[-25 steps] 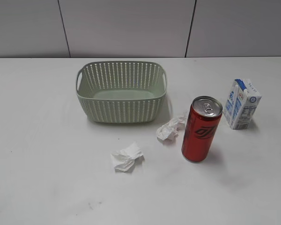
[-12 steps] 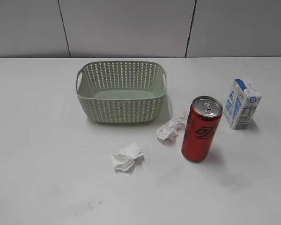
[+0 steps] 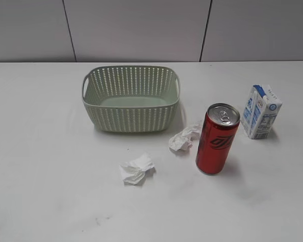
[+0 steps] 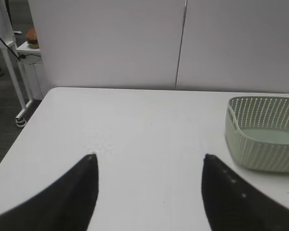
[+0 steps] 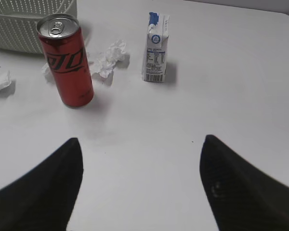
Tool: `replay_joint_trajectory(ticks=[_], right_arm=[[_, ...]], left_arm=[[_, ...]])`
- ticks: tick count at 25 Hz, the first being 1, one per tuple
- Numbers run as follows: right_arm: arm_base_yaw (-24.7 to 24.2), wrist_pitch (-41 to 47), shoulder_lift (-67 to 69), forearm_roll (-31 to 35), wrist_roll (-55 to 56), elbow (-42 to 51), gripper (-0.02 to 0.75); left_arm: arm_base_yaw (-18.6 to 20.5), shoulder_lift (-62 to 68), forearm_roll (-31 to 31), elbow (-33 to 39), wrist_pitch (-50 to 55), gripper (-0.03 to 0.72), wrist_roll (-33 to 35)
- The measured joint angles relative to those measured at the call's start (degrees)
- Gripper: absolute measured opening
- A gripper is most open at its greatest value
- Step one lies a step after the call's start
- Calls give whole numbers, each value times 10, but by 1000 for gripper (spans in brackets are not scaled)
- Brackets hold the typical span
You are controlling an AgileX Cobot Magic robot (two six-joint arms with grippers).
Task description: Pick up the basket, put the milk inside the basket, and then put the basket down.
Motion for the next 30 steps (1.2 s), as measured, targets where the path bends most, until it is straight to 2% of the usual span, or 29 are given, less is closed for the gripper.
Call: replay_joint_trajectory(ticks=[9, 21, 26, 30], right_arm=[[0, 0, 0, 0, 0, 0, 591], [0, -1, 0, 0, 0, 0, 591], [0, -1, 0, 0, 0, 0, 591], [0, -2, 0, 0, 0, 0, 591]], left_arm=[[0, 224, -19, -53, -57, 508, 0], [0, 550, -37, -204, -78, 510, 9], [-6, 654, -54, -275, -80, 591, 23], [-31, 733, -60, -338, -62, 629, 23]])
